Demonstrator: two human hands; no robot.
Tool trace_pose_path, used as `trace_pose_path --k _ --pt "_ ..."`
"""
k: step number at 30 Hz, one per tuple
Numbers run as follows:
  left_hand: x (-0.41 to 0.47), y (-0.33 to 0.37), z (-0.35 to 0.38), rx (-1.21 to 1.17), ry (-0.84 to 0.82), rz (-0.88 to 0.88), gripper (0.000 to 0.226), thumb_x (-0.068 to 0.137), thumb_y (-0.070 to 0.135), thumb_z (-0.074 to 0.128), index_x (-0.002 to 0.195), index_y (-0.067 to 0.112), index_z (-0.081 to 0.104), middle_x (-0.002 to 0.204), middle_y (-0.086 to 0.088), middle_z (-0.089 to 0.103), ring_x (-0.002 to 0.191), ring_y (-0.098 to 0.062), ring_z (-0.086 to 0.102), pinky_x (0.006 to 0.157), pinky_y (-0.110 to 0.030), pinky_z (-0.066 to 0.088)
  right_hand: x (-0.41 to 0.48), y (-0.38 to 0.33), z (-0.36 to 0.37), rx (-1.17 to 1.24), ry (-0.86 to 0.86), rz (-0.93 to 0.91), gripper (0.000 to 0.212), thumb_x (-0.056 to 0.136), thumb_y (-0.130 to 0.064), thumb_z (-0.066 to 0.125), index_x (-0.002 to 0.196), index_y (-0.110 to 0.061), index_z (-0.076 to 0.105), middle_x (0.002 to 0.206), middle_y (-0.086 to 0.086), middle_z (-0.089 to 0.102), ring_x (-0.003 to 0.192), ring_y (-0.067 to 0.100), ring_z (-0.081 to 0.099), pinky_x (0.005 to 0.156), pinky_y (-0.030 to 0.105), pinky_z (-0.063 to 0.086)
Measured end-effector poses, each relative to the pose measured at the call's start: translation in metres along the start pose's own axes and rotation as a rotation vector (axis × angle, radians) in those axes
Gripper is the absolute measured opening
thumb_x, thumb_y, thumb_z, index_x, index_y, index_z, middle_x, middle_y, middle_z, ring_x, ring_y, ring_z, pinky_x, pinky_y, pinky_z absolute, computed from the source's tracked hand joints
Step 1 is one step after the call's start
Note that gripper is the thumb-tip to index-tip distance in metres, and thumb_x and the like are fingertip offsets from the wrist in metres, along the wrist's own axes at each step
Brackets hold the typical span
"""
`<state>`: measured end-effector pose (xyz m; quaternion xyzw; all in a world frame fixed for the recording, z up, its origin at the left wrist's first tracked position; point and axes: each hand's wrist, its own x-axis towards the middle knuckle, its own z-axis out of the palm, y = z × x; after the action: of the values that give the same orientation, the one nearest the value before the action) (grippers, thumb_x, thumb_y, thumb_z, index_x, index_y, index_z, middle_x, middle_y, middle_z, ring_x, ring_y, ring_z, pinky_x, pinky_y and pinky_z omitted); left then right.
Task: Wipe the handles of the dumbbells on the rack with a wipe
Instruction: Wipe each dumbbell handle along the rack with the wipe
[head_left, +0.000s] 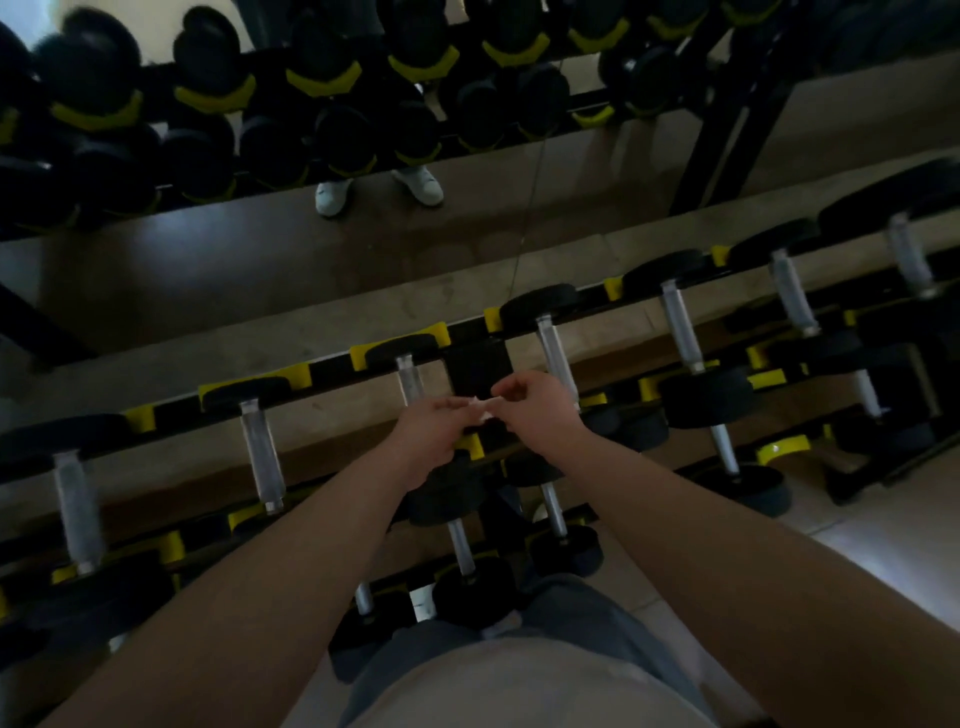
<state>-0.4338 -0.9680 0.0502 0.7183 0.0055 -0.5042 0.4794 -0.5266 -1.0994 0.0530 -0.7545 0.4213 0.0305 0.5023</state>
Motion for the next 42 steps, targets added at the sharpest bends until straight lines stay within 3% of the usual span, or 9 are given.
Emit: trace_pose_path --k 9,15,18,21,26,31,33,38,42 --pt "0.028 0.032 0.073 -0.262 0.139 0.013 0.019 0.096 0.021 0.066 0.115 0.017 0.068 0.093 -0.008 0.07 0.051 -0.006 0.045 0.036 -0.019 0.03 0.028 0.017 -0.073 -0.149 -0.168 -0.195 0.021 0.093 -0.029 0.067 0.113 -0.032 0.073 0.098 -0.011 0.072 0.091 0.004 0.065 0.081 0.023 0.054" --pt "0.042 0.04 0.108 -0.188 0.137 -0.042 0.024 0.089 0.032 0.071 0.11 0.02 0.074 0.107 -0.008 0.069 0.065 -0.011 0.048 0.049 -0.023 0.034 0.062 0.034 -0.105 -0.213 -0.111 -0.226 0.012 0.092 -0.026 0.07 0.103 -0.025 0.073 0.094 -0.011 0.069 0.089 0.005 0.064 0.074 0.019 0.05" --pt "0.047 0.036 0.117 -0.152 0.181 -0.066 0.027 0.097 0.032 0.063 0.121 0.02 0.068 0.112 -0.001 0.069 0.083 -0.012 0.055 0.061 -0.024 0.042 0.079 0.037 -0.111 -0.222 -0.023 -0.252 0.019 0.097 -0.022 0.062 0.116 -0.026 0.066 0.095 -0.011 0.064 0.081 -0.001 0.058 0.065 0.011 0.041" --pt "0.051 0.031 0.125 -0.116 0.171 -0.136 0.025 0.099 0.034 0.06 0.119 0.022 0.066 0.119 -0.002 0.068 0.088 -0.013 0.056 0.062 -0.025 0.04 0.098 0.035 -0.11 -0.293 -0.038 -0.321 0.023 0.1 -0.021 0.057 0.121 -0.025 0.066 0.106 -0.006 0.064 0.092 0.007 0.06 0.073 0.018 0.044" --pt "0.059 0.027 0.134 -0.087 0.155 -0.14 0.016 0.1 0.019 0.057 0.111 0.016 0.069 0.115 -0.007 0.07 0.069 -0.008 0.054 0.044 -0.015 0.039 0.109 0.042 -0.108 -0.667 -0.191 -0.496 0.02 0.098 -0.021 0.058 0.112 -0.017 0.072 0.11 0.002 0.062 0.101 0.018 0.061 0.087 0.031 0.051" --pt "0.063 0.03 0.135 -0.206 0.145 -0.155 0.021 0.096 0.008 0.061 0.115 0.007 0.07 0.088 -0.004 0.069 0.061 -0.006 0.064 0.039 -0.013 0.042 0.097 0.06 -0.12 -0.899 -0.568 -0.516 0.02 0.096 -0.023 0.06 0.108 -0.02 0.076 0.114 0.001 0.069 0.108 0.017 0.064 0.098 0.034 0.052" --pt "0.065 0.027 0.134 -0.169 0.127 -0.163 0.018 0.097 0.013 0.061 0.114 0.012 0.069 0.082 -0.001 0.066 0.057 -0.006 0.059 0.037 -0.014 0.038 0.1 0.057 -0.119 -0.806 -0.521 -0.499 0.018 0.096 -0.022 0.06 0.108 -0.02 0.073 0.112 0.001 0.068 0.106 0.016 0.064 0.094 0.032 0.053" --pt "0.073 0.019 0.133 -0.029 0.082 -0.221 0.025 0.099 0.031 0.059 0.123 0.027 0.062 0.086 -0.002 0.052 0.068 -0.012 0.041 0.049 -0.023 0.031 0.126 0.031 -0.112 -0.428 -0.041 -0.369 0.019 0.099 -0.013 0.057 0.111 -0.017 0.072 0.103 -0.003 0.065 0.093 0.011 0.061 0.083 0.028 0.053" --pt "0.084 0.015 0.13 -0.047 0.074 -0.197 0.029 0.096 0.03 0.062 0.124 0.023 0.064 0.093 -0.006 0.059 0.064 -0.012 0.041 0.047 -0.021 0.031 0.117 0.05 -0.111 -0.493 -0.158 -0.259 0.015 0.098 -0.021 0.059 0.103 -0.019 0.072 0.096 -0.001 0.07 0.09 0.015 0.066 0.079 0.031 0.056"
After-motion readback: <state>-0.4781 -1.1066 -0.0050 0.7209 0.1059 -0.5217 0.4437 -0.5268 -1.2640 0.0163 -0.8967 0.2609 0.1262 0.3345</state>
